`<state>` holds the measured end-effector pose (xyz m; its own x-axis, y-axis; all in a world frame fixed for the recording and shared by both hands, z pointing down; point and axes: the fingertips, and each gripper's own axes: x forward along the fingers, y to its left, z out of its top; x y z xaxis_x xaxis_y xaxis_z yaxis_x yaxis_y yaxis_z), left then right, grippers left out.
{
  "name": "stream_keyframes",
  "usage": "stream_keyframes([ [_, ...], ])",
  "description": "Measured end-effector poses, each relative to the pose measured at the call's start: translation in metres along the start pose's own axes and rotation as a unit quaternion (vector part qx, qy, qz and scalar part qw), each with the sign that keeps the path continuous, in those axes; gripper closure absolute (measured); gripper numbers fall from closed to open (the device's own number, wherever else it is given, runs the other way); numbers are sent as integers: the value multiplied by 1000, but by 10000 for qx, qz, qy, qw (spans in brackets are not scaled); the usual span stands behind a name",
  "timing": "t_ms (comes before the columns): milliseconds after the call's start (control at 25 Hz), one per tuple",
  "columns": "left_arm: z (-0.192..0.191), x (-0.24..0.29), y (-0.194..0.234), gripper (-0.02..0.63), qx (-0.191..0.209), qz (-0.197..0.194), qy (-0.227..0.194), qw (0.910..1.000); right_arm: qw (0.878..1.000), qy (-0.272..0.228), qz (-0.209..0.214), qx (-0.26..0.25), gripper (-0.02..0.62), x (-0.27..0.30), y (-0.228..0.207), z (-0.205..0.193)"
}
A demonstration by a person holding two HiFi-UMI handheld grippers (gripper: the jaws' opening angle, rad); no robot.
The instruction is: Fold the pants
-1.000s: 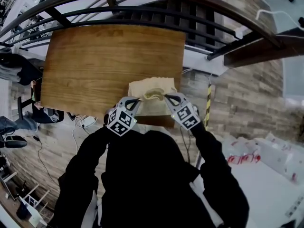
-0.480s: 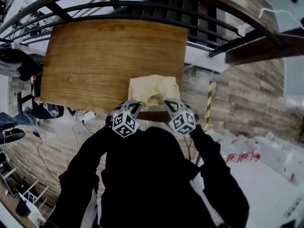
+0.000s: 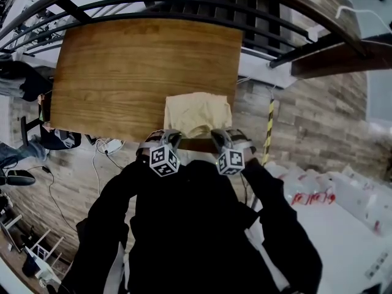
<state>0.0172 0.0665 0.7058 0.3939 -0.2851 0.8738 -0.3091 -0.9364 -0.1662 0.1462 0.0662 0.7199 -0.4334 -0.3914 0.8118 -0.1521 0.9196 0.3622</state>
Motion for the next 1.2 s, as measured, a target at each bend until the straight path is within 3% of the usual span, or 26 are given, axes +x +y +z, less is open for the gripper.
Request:
stream_keyframes([
  [200, -7, 5, -11, 574, 627, -113, 317, 9975, 9980, 242, 207, -546, 588, 3, 16, -9],
  [360, -9, 1, -21, 515, 952, -309, 472, 9939, 9978, 260, 322, -520, 588, -5, 20, -9],
  [560, 4, -24, -13, 515, 797, -398, 405, 9952, 9988, 172, 190, -411, 588, -27, 3, 8],
  [720, 25, -46, 11, 517, 494, -229, 161, 9984, 9992, -197, 26, 356, 589, -44, -25, 33],
  [840, 44, -59, 38, 532, 109, 0, -143, 9998, 9926, -591, -274, 1027, 589, -56, -62, 58],
  [1000, 72, -75, 80, 601, -677, 284, -696, 9949, 9703, -1180, -509, 2052, 592, -74, -115, 87],
  [1200, 100, -101, 132, 603, -1560, 656, -1423, 9752, 9341, -1753, -837, 2996, 592, -101, -177, 117],
])
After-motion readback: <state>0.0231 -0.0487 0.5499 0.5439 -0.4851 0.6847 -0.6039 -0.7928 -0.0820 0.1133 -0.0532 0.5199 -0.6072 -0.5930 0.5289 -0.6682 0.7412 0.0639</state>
